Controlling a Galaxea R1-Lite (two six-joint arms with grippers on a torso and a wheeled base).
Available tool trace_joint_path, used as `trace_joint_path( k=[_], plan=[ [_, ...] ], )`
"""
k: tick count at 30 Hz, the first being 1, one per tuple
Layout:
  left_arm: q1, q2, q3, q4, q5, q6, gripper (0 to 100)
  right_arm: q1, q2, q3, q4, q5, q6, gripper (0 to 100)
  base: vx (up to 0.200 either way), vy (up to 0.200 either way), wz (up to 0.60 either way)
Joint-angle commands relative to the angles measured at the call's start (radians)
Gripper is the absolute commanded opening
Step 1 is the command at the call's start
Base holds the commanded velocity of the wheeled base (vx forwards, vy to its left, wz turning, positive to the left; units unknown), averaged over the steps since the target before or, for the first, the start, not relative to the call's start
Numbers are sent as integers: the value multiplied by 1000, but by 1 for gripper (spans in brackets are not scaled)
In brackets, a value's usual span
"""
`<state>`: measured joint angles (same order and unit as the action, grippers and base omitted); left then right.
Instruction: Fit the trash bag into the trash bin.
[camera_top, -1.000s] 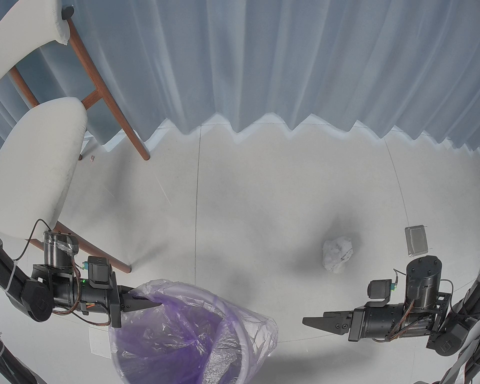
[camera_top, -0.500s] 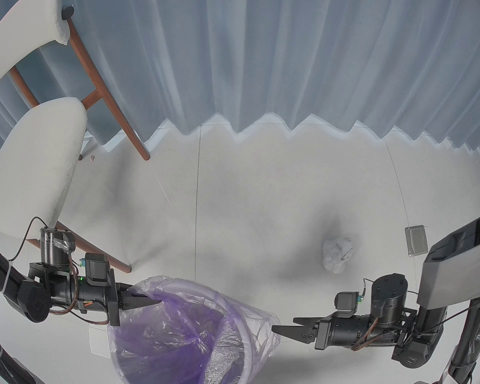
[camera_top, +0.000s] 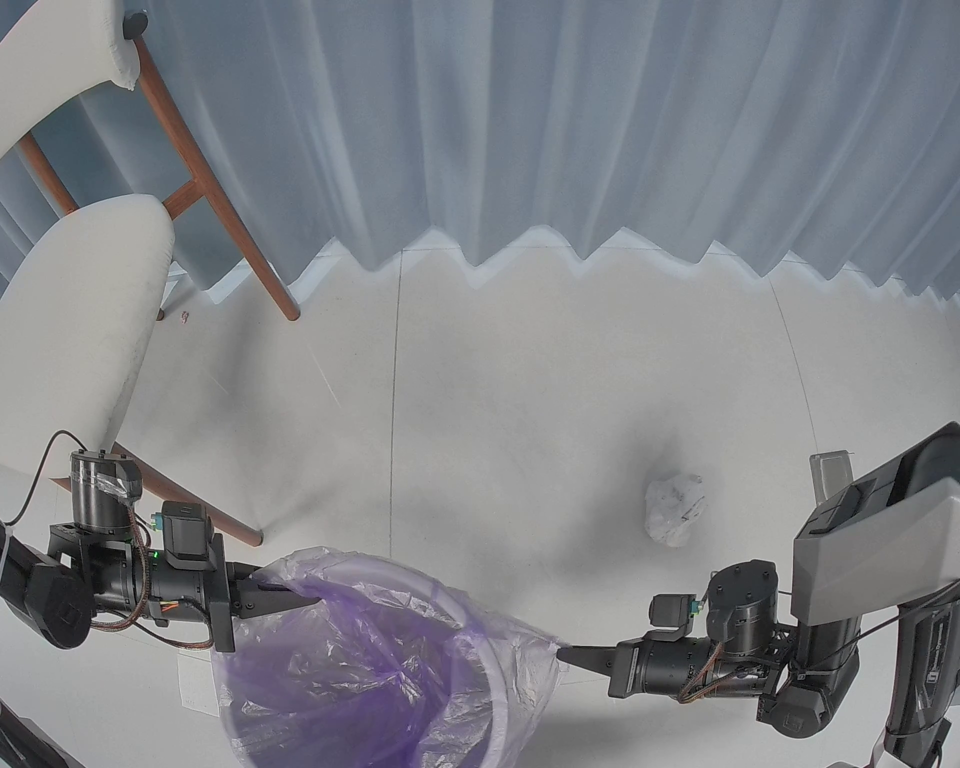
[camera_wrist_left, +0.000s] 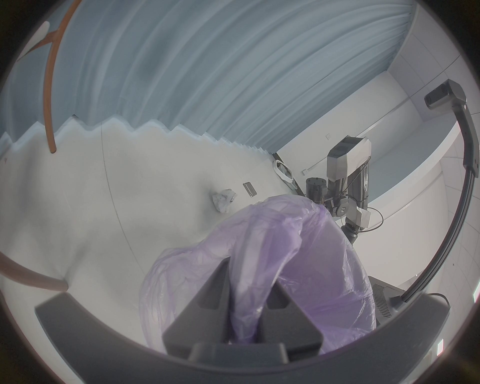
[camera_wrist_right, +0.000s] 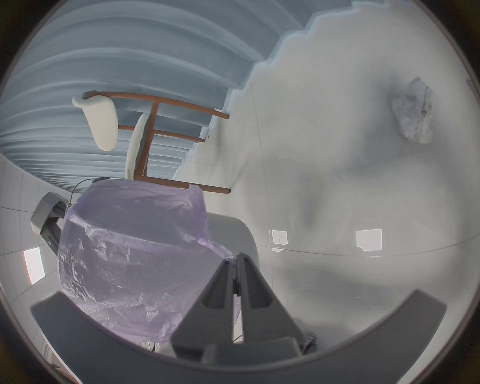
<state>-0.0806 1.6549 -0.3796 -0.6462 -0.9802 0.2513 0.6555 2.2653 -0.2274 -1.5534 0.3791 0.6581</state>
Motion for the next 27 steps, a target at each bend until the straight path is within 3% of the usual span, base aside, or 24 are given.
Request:
trace_joint_path(
  k=[1,7,13,14,21,24,25,27],
  plan=[
    [-11,-18,-4,0,2,-1,0,-10,39,-3,-16,-5,-2,0,0,0,0],
    [-25,-49,-4,-1,0,-43,0,-7,95,-39,-16,-86,0,0,0,0,0],
    [-25,-52,-2,-1,0,-49,0,-7,68,-39,-16,-89,-2,0,0,0,0],
    [-25,-52,-2,-1,0,-49,0,-7,68,-39,-16,-89,-2,100,0,0,0],
    [-21,-60,-7,0,5,-76,0,-39,-116,80,-16,-92,124,100,0,0,0],
    [-25,-110,-13,0,9,-205,0,-97,-230,149,-16,-86,195,100,0,0,0],
    [-33,-145,-35,3,26,-322,0,-151,-282,183,-16,-85,207,100,0,0,0],
    [-56,-162,-62,8,81,-420,0,-200,-319,200,-14,-83,209,100,0,0,0]
  ],
)
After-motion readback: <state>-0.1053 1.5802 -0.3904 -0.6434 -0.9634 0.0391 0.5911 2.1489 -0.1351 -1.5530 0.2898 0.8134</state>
